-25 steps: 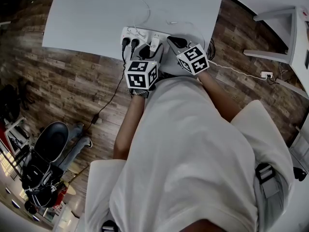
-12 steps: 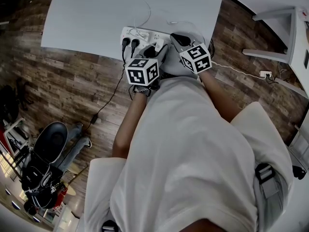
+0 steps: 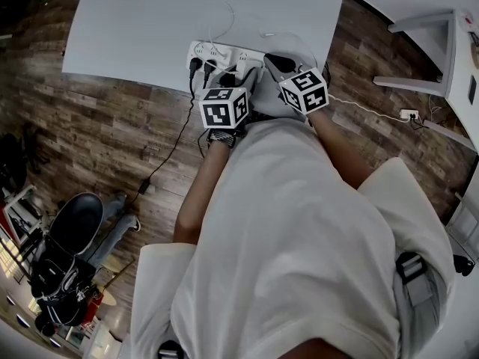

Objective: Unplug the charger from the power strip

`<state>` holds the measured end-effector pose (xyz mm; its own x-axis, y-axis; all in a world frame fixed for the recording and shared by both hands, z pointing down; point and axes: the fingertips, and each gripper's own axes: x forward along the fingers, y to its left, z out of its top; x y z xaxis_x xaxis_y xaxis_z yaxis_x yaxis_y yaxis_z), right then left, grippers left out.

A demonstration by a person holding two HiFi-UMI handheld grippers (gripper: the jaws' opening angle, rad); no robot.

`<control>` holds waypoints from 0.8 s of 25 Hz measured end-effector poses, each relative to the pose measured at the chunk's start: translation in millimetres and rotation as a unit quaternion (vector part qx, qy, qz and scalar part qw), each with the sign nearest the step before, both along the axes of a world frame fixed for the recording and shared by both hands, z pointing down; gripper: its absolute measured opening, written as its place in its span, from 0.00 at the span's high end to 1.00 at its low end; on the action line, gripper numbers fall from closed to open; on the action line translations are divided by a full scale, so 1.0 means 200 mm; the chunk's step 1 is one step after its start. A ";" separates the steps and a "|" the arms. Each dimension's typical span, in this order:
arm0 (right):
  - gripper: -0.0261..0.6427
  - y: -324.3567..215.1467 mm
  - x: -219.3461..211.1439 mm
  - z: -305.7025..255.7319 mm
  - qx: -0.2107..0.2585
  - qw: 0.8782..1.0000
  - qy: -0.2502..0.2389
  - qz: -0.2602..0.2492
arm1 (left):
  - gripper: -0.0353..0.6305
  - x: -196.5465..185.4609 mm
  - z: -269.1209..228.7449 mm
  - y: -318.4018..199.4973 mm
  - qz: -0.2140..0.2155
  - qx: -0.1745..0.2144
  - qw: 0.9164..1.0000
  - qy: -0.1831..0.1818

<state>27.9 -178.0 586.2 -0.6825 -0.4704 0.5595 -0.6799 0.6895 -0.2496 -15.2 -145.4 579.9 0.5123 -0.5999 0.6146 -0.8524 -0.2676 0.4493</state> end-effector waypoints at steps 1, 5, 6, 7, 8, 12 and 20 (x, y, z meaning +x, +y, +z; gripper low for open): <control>0.96 0.00 0.00 0.00 -0.002 1.000 -0.005 0.001 | 0.65 -0.01 0.01 0.00 0.000 -0.003 1.000 -0.011; 0.96 0.00 0.00 -0.02 -0.005 1.000 -0.015 0.008 | 0.59 -0.03 0.03 0.01 0.011 -0.013 0.999 -0.040; 0.96 -0.01 0.00 -0.03 -0.006 1.000 -0.018 0.011 | 0.58 -0.03 0.04 0.02 0.012 -0.013 0.999 -0.042; 0.96 -0.01 0.00 -0.03 -0.008 1.000 -0.021 0.014 | 0.57 -0.03 0.04 0.02 0.013 -0.013 0.999 -0.044; 0.96 -0.01 0.00 -0.04 -0.008 1.000 -0.023 0.017 | 0.56 -0.04 0.04 0.03 0.014 -0.012 0.999 -0.047; 0.96 0.01 -0.01 -0.07 -0.006 0.999 -0.024 0.020 | 0.52 -0.06 0.05 0.06 0.016 -0.016 0.998 -0.054; 0.96 0.07 0.00 -0.10 -0.007 0.999 -0.016 0.029 | 0.46 -0.10 0.06 0.10 0.007 -0.027 0.998 -0.061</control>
<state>28.3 -164.1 566.7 -0.6719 -0.5026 0.5440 -0.7103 0.6455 -0.2808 -35.8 -125.2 592.3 0.4394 -0.5573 0.7046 -0.8981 -0.2571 0.3567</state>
